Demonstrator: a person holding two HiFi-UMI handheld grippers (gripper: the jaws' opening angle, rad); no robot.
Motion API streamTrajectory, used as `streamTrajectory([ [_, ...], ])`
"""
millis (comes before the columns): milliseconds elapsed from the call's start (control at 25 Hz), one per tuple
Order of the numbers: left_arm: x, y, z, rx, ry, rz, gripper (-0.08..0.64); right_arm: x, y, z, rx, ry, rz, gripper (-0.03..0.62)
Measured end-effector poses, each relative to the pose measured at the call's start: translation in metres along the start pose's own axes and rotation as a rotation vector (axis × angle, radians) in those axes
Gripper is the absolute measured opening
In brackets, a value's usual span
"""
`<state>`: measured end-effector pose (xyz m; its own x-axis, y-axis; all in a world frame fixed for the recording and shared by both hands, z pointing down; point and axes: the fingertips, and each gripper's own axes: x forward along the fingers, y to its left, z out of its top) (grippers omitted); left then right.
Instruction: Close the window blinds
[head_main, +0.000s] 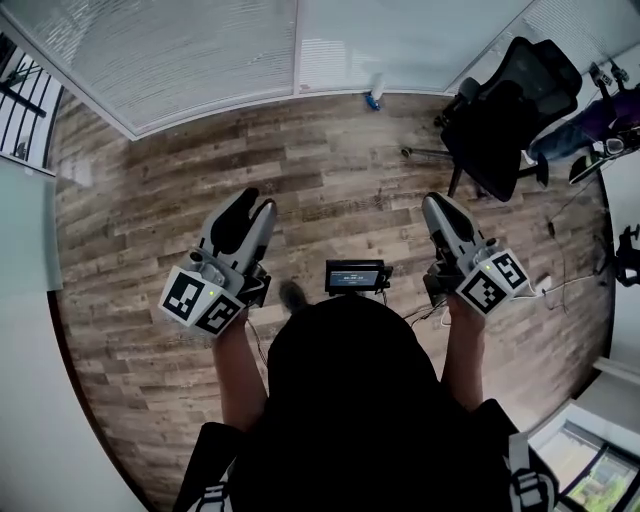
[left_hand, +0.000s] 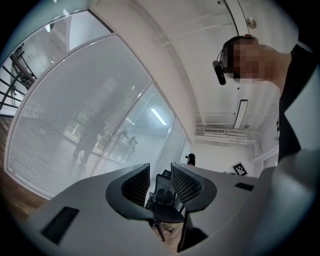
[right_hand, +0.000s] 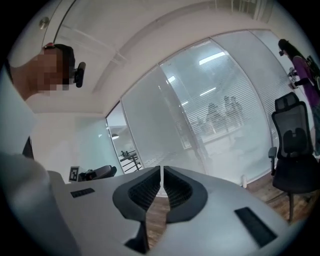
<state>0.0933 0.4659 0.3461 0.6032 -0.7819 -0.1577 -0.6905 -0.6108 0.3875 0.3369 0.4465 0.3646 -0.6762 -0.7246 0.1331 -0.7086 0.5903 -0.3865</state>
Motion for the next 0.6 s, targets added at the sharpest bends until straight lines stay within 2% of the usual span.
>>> streamTrajectory([
  [120, 0.019, -0.025, -0.008, 0.015, 0.029, -0.037, 0.143, -0.016, -0.018, 0.006, -0.017, -0.004, -0.009, 0.028],
  [240, 0.027, -0.044, -0.013, 0.038, 0.056, -0.061, 0.143, -0.035, -0.039, -0.007, 0.061, -0.007, -0.024, 0.025],
  [360, 0.030, -0.047, -0.013, 0.056, 0.083, -0.052, 0.143, -0.046, -0.052, -0.017, 0.117, -0.014, -0.029, 0.023],
  [600, 0.053, -0.068, -0.020, 0.081, 0.125, -0.035, 0.143, -0.055, -0.080, -0.004, 0.115, -0.013, -0.008, 0.023],
])
